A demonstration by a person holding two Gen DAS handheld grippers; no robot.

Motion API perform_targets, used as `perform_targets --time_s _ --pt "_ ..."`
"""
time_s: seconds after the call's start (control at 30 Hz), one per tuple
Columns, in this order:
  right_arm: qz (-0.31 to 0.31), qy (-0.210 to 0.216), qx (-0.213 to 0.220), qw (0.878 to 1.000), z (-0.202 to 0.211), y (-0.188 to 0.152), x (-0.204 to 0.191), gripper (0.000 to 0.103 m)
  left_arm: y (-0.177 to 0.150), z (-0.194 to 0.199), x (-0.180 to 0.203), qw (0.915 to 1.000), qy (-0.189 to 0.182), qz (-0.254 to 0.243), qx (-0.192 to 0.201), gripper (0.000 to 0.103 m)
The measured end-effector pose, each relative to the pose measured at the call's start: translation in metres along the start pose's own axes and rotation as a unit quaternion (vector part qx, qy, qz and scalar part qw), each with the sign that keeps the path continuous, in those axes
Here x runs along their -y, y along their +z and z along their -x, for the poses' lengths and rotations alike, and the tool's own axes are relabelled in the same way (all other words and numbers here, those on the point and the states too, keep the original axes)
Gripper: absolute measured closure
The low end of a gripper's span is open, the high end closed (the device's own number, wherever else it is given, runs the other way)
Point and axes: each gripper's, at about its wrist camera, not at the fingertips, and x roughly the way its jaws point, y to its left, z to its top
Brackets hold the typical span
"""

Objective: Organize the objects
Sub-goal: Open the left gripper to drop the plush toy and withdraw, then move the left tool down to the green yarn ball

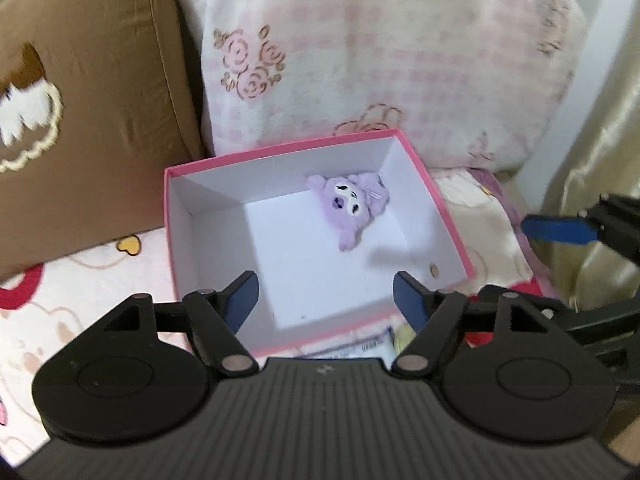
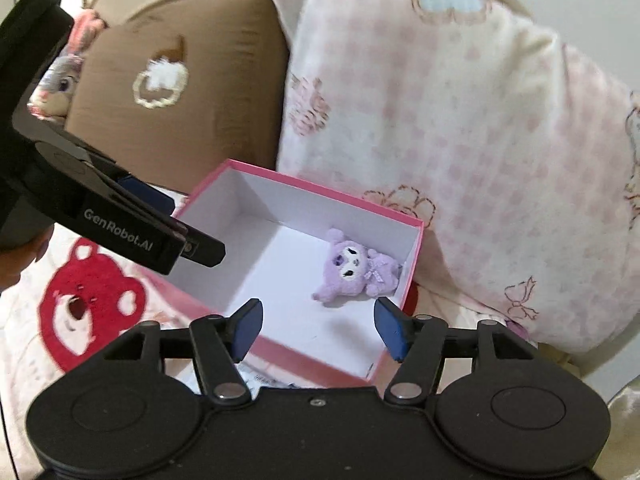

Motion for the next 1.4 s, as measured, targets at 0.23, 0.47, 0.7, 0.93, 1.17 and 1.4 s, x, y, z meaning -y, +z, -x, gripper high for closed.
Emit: perform_targets --time_s 0.23,0.47,0.7,0.93,1.17,1.4 --pt "0.016 0.022 0.017 0.999 0.061 -0.016 -0.022 0.022 -0.035 0.047 0.015 0.9992 0.000 -0.040 -0.002 0.019" --pt "0.032 0.042 0.001 0.999 0.085 -0.035 -0.041 0.016 -0.069 0.066 0.017 0.9982 -0.052 -0.010 -0.029 0.016" --pt "0.032 0.057 -0.013 0.998 0.098 -0.052 -0.048 0.011 -0.098 0.082 0.023 0.9980 -0.050 -0.016 -0.036 0.011" --pt "0.029 0.064 -0.030 0.997 0.104 -0.069 -0.049 0.009 -0.124 0.081 0.026 0.9961 -0.051 -0.021 -0.069 0.007" --pt "0.021 0.078 -0.020 0.997 0.101 -0.090 -0.046 0.008 -0.143 0.066 0.023 0.9972 -0.038 0.025 -0.059 0.004" --pt "0.003 0.091 -0.029 0.995 0.085 -0.112 -0.041 0.008 -0.152 0.045 0.028 0.9961 -0.044 0.043 -0.063 0.004"
